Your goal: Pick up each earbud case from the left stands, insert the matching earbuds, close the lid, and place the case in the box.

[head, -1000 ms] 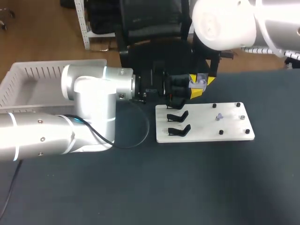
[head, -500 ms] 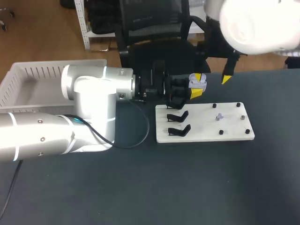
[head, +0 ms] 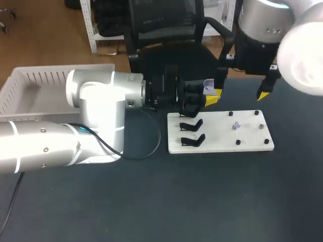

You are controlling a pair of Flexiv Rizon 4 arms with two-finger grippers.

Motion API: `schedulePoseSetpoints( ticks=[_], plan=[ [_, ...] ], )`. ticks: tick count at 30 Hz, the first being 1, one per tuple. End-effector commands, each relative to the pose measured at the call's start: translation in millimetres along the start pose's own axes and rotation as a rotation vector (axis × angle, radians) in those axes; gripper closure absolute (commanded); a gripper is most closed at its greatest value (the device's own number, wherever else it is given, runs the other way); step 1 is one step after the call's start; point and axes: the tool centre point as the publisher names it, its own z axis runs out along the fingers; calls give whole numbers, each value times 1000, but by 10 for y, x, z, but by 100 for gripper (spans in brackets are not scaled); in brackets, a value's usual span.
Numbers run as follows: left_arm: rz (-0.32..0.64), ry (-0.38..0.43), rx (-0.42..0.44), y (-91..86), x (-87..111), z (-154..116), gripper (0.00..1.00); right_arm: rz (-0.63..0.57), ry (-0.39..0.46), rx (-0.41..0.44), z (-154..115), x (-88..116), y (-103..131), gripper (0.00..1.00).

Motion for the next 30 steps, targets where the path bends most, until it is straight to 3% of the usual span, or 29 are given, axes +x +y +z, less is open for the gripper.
schedulePoseSetpoints(
  ticks=[1, 14, 19, 30],
  plan=[
    [4, -4, -8, -21, 5, -2, 100, 4, -115, 1, 3, 53, -9, 0],
    [4, -4, -8, -21, 5, -2, 100, 4, -115, 1, 3, 53, -9, 0],
    [4, -4, -8, -21, 5, -2, 100, 85, -124, -80, 165, 11, -128, 0],
    [4, -4, -8, -21, 5, -2, 100, 149, -114, -101, 611, -31, -406, 0]
  ],
)
